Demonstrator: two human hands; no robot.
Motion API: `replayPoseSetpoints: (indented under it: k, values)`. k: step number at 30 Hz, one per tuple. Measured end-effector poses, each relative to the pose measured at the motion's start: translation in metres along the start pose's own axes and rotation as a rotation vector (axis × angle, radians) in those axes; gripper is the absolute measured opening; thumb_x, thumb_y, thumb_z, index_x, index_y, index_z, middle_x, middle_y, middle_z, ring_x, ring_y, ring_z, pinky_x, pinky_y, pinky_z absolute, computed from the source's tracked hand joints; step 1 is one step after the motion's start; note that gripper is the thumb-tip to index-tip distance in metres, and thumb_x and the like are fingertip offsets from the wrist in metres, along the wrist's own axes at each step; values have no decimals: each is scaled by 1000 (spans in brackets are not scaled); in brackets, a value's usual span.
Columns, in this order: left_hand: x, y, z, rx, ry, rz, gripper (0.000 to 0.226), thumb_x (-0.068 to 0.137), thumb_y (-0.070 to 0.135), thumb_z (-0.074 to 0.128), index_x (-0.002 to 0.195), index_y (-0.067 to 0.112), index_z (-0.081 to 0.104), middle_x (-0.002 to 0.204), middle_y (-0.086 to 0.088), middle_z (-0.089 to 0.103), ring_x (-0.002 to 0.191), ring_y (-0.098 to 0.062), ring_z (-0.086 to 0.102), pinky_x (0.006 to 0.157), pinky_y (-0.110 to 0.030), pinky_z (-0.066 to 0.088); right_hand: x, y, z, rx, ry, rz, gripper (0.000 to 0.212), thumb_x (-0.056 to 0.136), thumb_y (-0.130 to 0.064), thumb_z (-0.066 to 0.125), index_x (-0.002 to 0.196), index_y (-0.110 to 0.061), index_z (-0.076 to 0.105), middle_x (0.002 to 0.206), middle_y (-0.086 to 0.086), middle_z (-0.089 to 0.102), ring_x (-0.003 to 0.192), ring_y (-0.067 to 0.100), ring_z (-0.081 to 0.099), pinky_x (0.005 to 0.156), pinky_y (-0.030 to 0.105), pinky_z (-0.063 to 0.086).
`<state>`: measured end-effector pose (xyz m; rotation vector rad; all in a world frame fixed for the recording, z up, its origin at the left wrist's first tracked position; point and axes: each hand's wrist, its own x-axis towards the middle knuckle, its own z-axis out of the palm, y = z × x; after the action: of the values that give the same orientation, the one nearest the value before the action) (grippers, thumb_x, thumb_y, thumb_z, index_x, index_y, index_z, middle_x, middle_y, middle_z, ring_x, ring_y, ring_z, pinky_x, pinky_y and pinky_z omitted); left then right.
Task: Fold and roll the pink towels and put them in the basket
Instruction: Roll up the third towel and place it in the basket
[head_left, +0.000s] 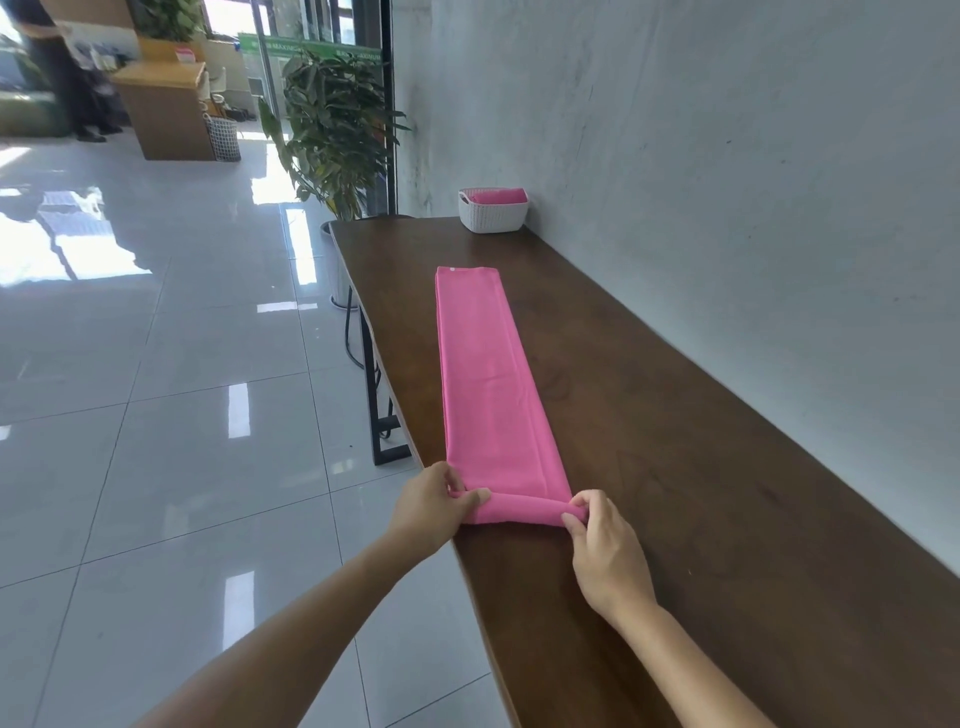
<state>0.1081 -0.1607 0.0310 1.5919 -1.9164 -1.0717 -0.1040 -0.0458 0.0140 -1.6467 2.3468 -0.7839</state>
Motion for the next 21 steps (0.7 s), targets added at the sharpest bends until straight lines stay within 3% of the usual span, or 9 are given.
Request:
replayPoseSetpoints:
  k: [3, 7, 10, 12, 17, 21]
  values:
    - [-6, 4, 3, 37, 133, 44, 34, 86, 49, 75, 88, 24, 53, 89, 9, 59, 79, -5, 55, 59, -20, 38, 6, -5, -2, 11, -23, 54, 13, 105, -41, 42, 106, -29, 46, 104, -11, 58, 84, 4, 56, 60, 11, 39]
    - [-10, 0, 10, 131, 233, 243, 21, 94, 42, 65, 94, 26, 51, 97, 12, 49, 85, -5, 52, 75, -25, 50, 20, -13, -8, 25, -91, 157, 18, 105, -42, 42, 105, -25, 47, 100, -9, 59, 78, 0, 54, 54, 14, 36]
    - [-7, -12, 15, 272, 283, 459, 14, 100, 37, 59, 93, 24, 56, 96, 11, 52, 89, -11, 50, 81, -32, 53, 32, -13, -13, 64, -139, 233, 23, 104, -46, 47, 109, -23, 48, 97, -8, 59, 75, -1, 52, 51, 15, 34]
    - [-7, -22, 17, 364, 321, 552, 20, 99, 44, 59, 98, 24, 62, 99, 10, 59, 92, -14, 52, 81, -31, 53, 39, -13, -16, 106, -152, 279, 29, 101, -49, 52, 111, -22, 52, 98, -6, 59, 77, 3, 53, 53, 16, 34]
    - [-4, -28, 17, 526, 369, 623, 39, 97, 58, 44, 107, 27, 65, 103, 10, 65, 94, -17, 57, 83, -34, 54, 50, -13, -15, 137, -141, 352, 36, 95, -55, 59, 109, -22, 53, 104, -3, 63, 87, 15, 59, 54, 20, 36]
    - [-3, -29, 18, 576, 359, 631, 42, 97, 60, 39, 109, 29, 65, 102, 11, 66, 91, -16, 59, 79, -32, 54, 44, -20, -14, 51, -83, 314, 31, 100, -53, 51, 114, -26, 44, 99, -5, 64, 77, 9, 58, 50, 21, 34]
